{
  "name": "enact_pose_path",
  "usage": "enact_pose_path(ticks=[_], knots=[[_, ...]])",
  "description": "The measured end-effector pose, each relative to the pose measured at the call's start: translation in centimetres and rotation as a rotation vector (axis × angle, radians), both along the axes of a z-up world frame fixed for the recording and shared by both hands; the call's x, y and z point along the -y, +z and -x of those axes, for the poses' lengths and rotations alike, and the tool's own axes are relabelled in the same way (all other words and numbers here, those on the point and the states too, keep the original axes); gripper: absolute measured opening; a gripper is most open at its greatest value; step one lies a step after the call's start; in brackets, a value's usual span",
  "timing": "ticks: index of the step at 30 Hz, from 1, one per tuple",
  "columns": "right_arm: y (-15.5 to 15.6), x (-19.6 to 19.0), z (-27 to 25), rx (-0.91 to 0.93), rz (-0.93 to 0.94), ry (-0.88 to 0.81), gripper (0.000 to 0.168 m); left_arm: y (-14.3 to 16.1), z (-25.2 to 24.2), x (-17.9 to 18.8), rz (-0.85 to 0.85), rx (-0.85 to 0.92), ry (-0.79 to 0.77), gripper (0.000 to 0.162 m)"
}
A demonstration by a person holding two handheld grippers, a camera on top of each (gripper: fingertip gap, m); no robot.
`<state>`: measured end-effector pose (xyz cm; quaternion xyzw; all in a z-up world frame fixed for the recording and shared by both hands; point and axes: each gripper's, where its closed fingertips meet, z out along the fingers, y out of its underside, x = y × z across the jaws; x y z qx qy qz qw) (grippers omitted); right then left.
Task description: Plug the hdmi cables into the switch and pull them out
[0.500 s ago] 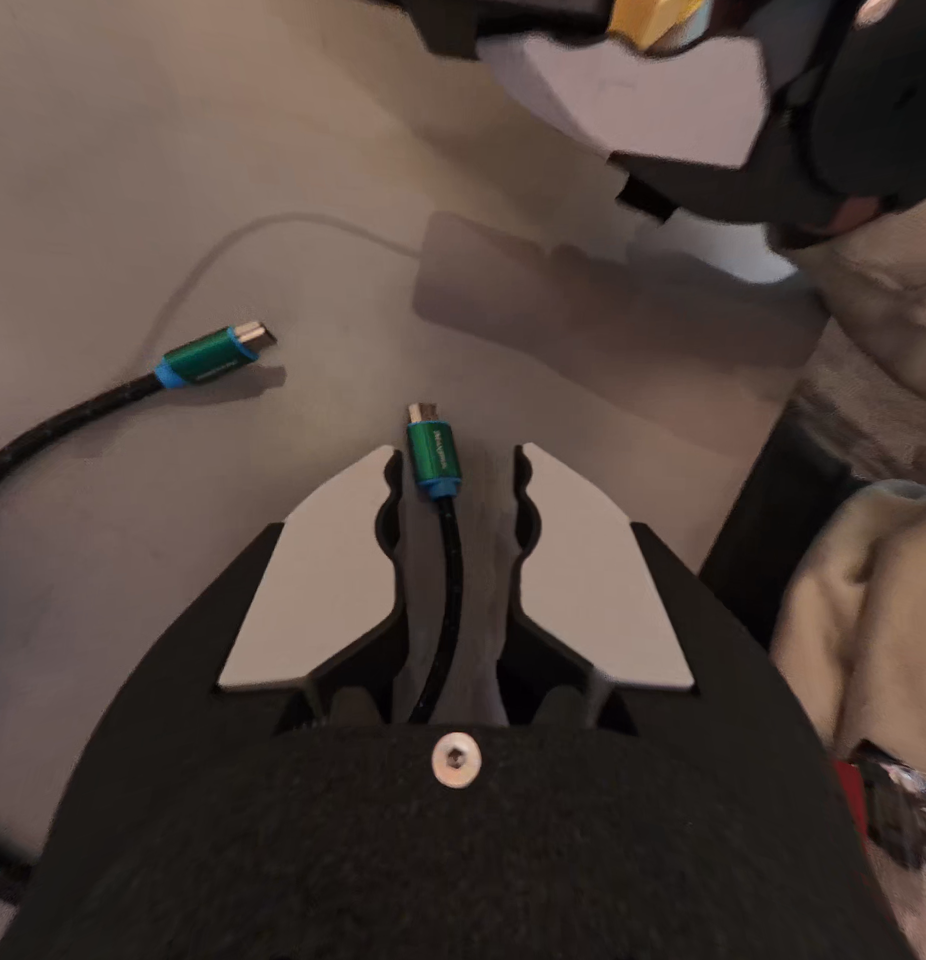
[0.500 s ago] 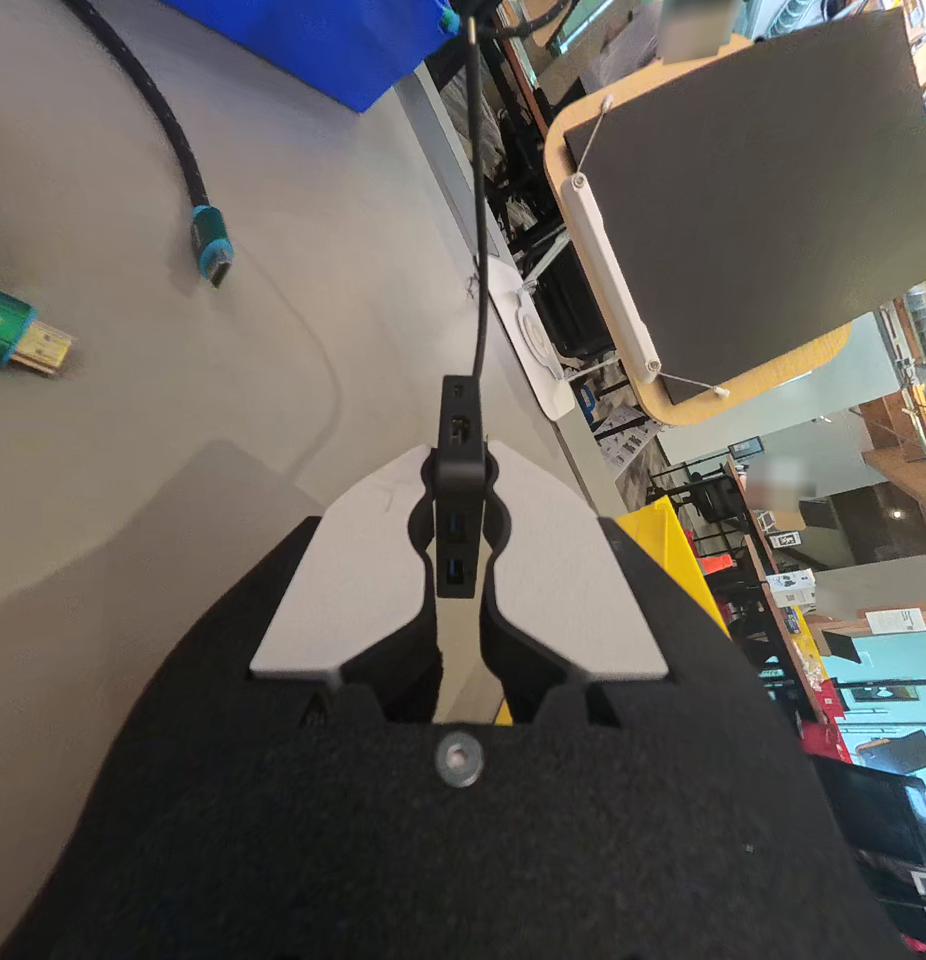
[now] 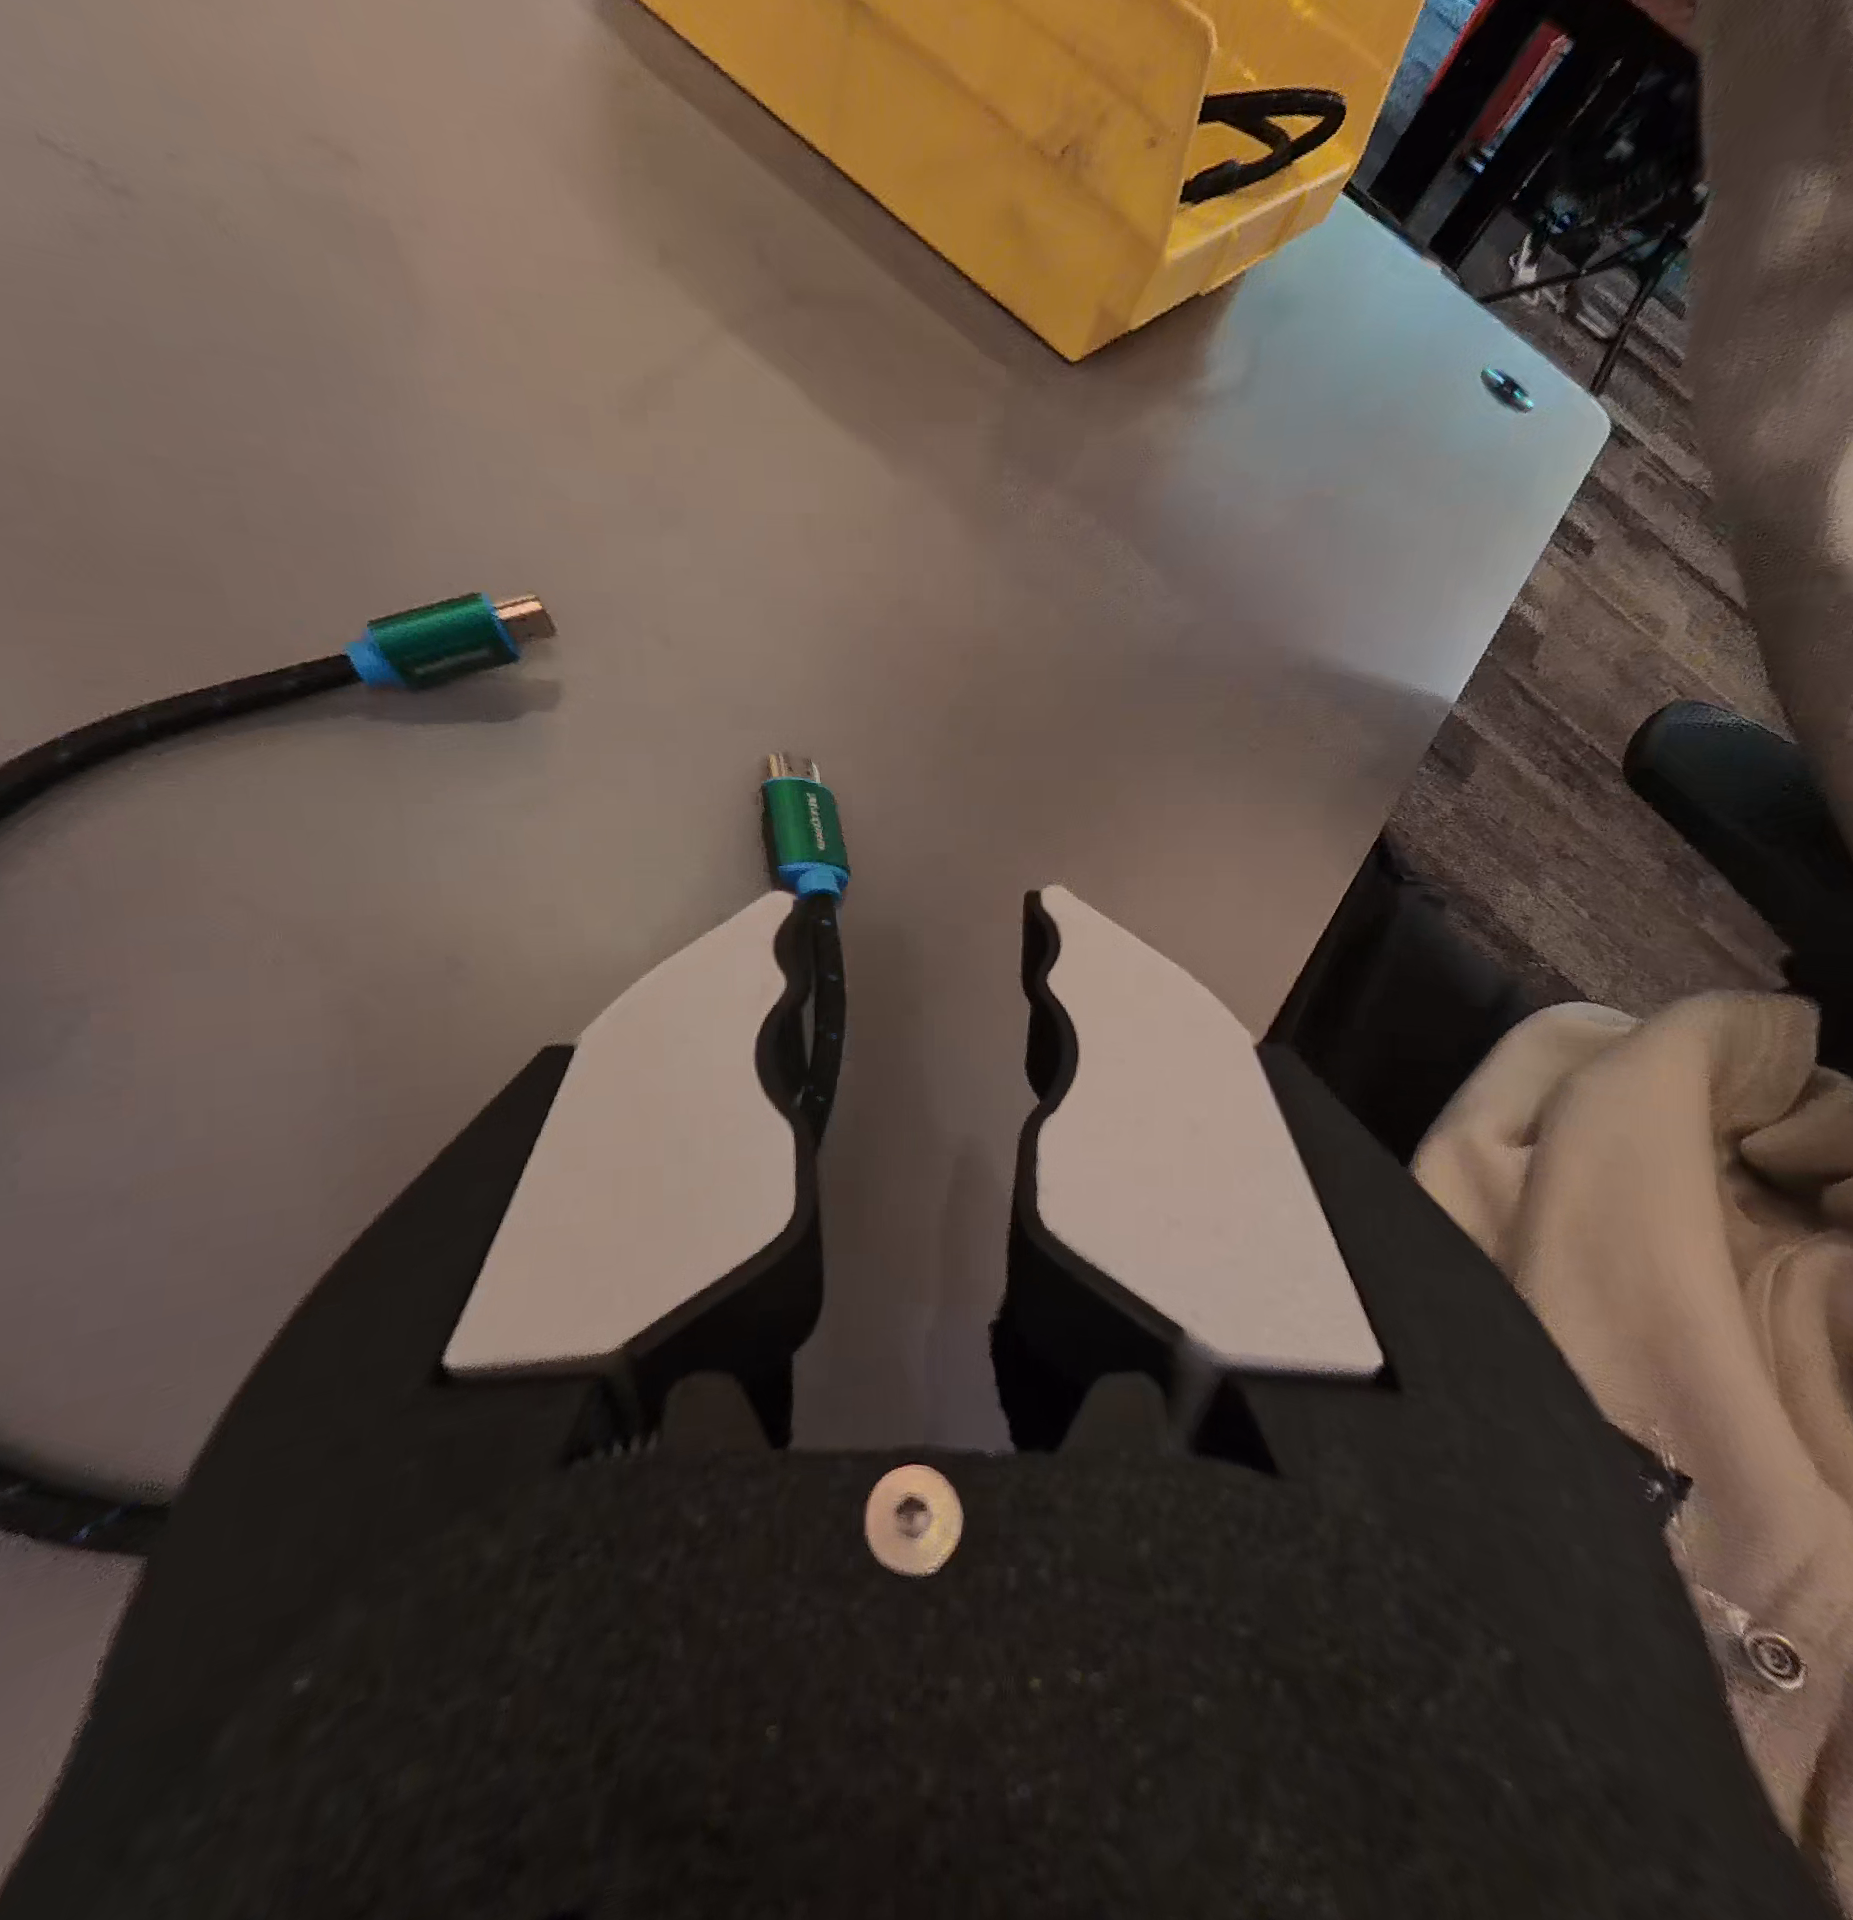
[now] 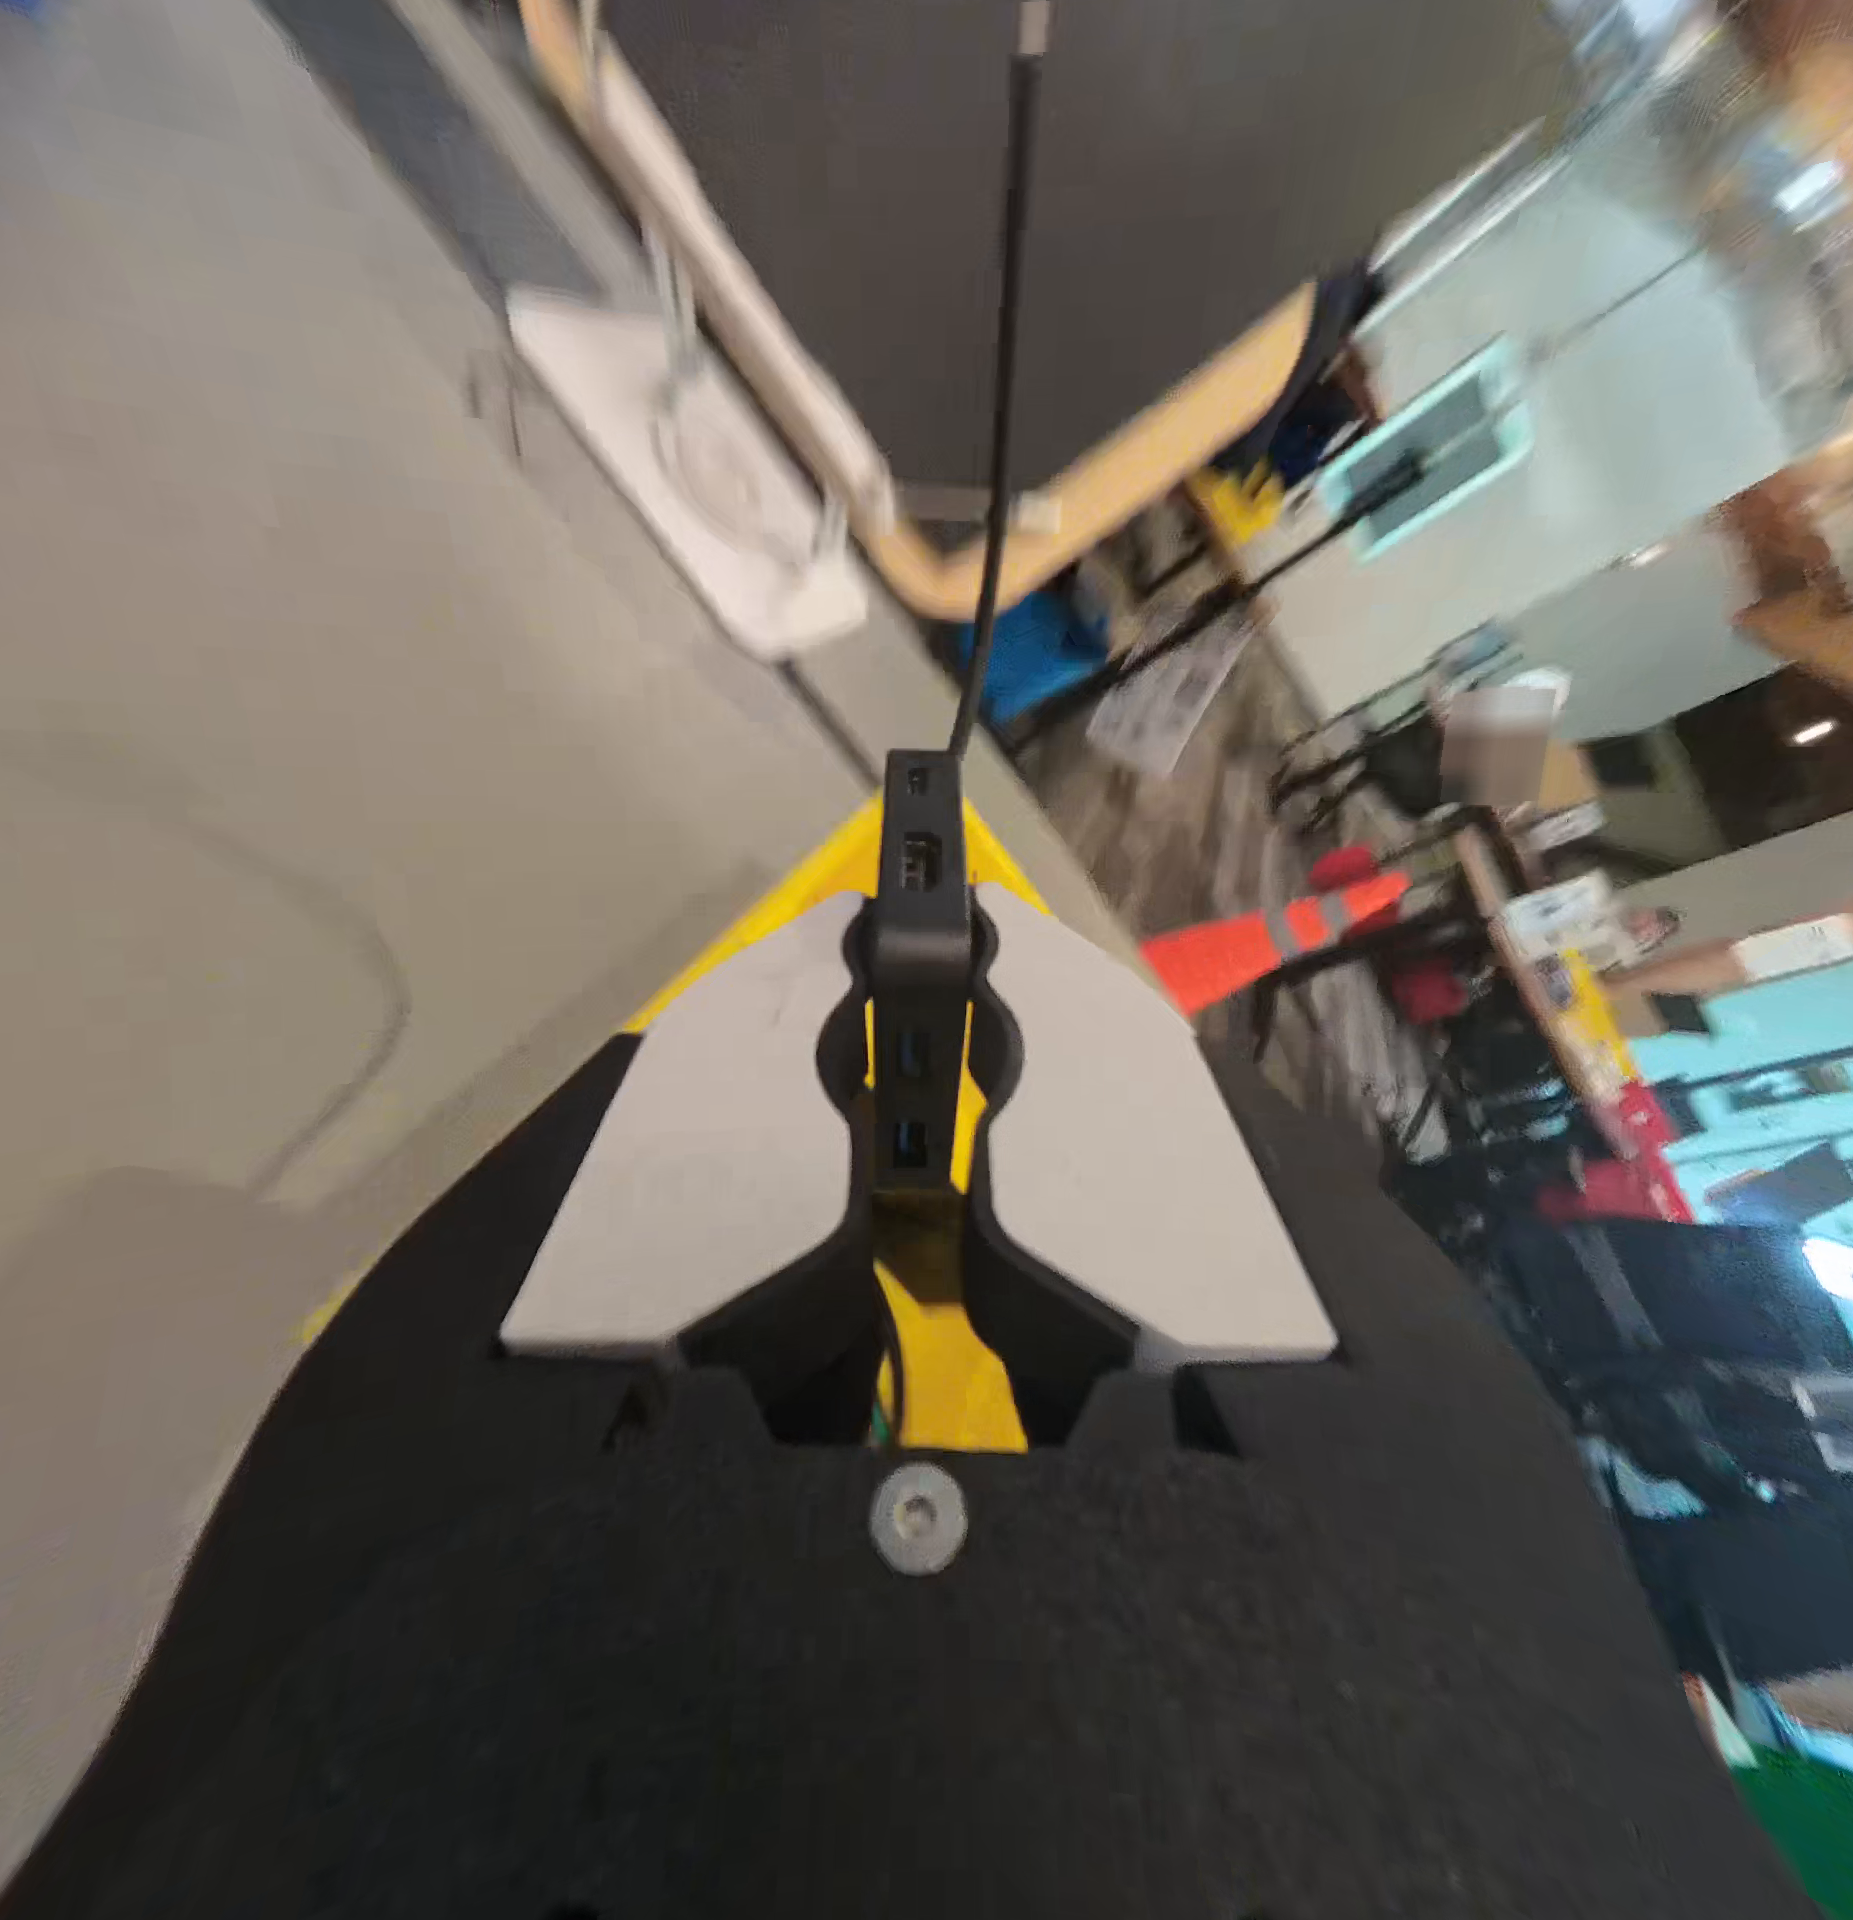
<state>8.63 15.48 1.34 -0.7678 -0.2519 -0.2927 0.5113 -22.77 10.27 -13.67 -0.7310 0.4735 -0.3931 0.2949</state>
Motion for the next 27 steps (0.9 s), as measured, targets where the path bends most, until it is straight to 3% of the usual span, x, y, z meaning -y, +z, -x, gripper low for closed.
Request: enact_pose_path(ticks=[3,8,12,16,21,24,27], knots=[[-3.3,-0.3,-8.8,0.019,0.346,-0.148,0.014,0.3,0.1,-0.2,0.037,0.027,0.004,0.037],[-7.5,-2.1,-15.5,0.149,0.734,-0.181,0.014,0.4,0.0,-0.3,0.088,0.055,0.001,0.036],[-10.9,-4.4,-15.5,0.133,0.978,-0.134,0.014,0.3,0.1,-0.6,0.068,0.036,0.013,0.036],[-15.4,-5.6,-14.5,-0.089,1.152,-0.150,0.015,0.3,1.4,-1.5,0.005,0.009,0.081,0.039],[-15.1,-8.2,-12.3,-0.306,1.000,-0.072,0.035,-0.3,5.6,-3.8,-0.136,-0.085,0.213,0.049],[-11.9,-8.5,-12.3,-0.230,0.798,-0.084,0.037,-0.4,8.6,-5.9,-0.180,-0.131,0.320,0.049],[-7.2,-7.1,-10.4,-0.142,0.528,-0.139,0.038,-1.6,10.3,-7.3,-0.068,-0.143,0.384,0.048]])
